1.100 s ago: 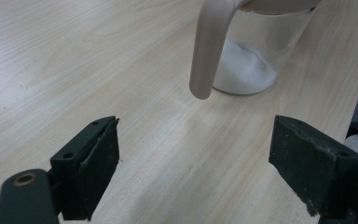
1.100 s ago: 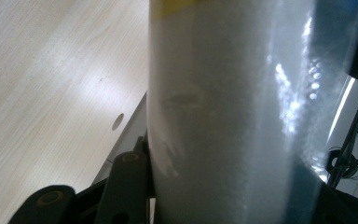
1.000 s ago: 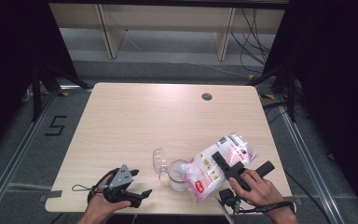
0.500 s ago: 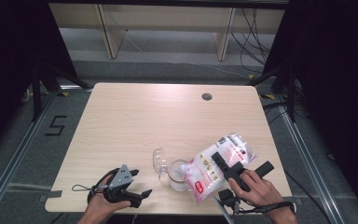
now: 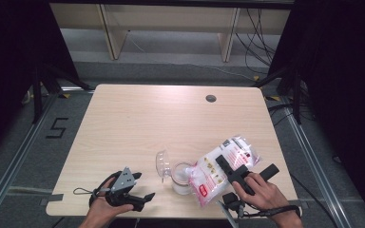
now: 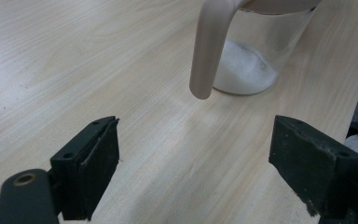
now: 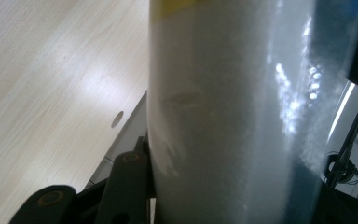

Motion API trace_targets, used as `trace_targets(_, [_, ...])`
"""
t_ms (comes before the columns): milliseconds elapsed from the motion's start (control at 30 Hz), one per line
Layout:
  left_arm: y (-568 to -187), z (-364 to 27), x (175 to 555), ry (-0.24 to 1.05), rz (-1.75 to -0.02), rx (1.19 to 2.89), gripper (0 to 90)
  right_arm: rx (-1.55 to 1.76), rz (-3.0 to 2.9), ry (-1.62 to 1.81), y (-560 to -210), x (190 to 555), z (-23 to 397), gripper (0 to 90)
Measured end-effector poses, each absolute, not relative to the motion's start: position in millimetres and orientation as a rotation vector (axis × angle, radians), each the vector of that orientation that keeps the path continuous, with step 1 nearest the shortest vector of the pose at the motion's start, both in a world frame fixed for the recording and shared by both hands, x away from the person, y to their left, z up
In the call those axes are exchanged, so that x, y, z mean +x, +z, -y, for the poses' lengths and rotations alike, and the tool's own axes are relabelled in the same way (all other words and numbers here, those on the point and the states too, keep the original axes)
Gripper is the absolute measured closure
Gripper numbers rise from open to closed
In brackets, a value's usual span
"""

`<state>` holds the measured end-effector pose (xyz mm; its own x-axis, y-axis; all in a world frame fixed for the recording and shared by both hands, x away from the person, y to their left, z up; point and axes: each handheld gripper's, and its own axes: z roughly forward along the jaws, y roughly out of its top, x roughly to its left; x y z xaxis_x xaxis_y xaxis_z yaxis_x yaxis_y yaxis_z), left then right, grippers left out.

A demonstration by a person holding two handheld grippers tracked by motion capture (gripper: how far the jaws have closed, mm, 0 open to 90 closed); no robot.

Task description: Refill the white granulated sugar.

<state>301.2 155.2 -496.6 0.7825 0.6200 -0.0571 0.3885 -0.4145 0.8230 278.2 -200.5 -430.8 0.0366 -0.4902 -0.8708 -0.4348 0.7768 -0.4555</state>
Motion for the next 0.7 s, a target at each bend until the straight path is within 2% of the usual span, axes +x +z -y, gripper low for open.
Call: trace_targets(700, [-496.1, -155.6, 300.8, 0.329, -0.754, 2.059, 15.6, -0.76, -1.587, -0.044, -430.9, 278.0, 200.4, 63.9])
